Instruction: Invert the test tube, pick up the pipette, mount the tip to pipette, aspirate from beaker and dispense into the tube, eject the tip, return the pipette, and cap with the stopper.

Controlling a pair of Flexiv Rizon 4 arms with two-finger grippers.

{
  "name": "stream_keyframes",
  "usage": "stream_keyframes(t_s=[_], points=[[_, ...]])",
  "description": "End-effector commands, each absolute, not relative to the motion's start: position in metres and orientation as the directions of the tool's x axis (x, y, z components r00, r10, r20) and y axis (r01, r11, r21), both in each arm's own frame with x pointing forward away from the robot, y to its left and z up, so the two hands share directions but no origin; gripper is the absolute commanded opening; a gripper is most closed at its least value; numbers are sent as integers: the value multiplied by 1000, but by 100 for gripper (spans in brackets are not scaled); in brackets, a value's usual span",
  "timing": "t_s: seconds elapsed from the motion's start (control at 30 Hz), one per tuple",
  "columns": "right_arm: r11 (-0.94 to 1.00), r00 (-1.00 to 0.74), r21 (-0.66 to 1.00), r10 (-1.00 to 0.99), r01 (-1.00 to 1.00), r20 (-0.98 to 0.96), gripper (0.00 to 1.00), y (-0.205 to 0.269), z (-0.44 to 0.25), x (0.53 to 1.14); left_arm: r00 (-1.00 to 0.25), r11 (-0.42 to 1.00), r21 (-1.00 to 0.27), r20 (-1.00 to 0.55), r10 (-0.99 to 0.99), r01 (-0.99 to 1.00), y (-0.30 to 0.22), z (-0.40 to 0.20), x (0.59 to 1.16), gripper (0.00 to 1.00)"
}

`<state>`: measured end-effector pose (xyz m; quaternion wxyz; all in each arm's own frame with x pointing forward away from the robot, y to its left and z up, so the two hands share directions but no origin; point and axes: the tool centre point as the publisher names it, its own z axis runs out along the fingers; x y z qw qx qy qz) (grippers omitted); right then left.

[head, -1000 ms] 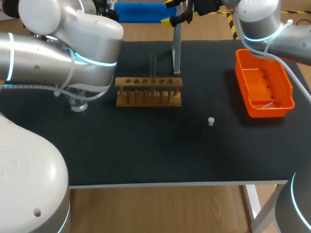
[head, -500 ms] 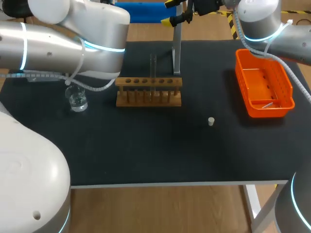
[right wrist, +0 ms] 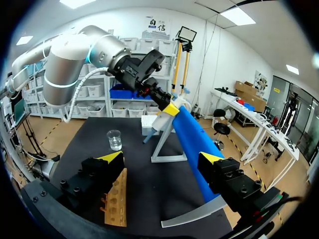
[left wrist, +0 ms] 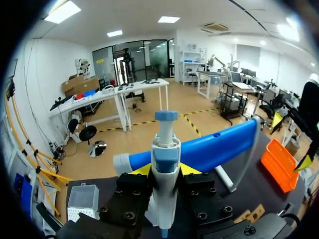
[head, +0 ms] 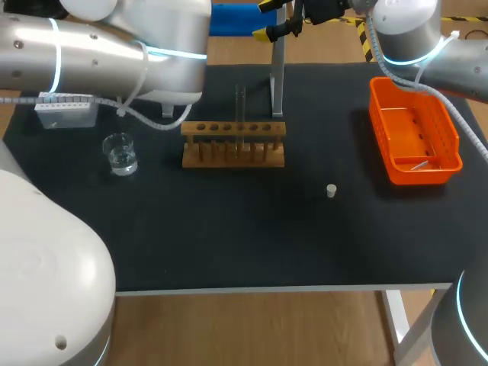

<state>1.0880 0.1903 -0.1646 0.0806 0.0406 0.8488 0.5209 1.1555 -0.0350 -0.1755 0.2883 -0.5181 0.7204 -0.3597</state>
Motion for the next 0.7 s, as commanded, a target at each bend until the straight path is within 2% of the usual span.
stream_keyframes(t_s=[0.03,0.7], points=[[458,-985,889,148,-14,-92,100,190,-163,1089,-295,209,-802,-43,-955,-559,-34,-175,1161,0],[458,-985,889,148,-14,-92,100,190,-163,1089,-289,217,-775,-47,-956,-593,-32,-186,1169,0]])
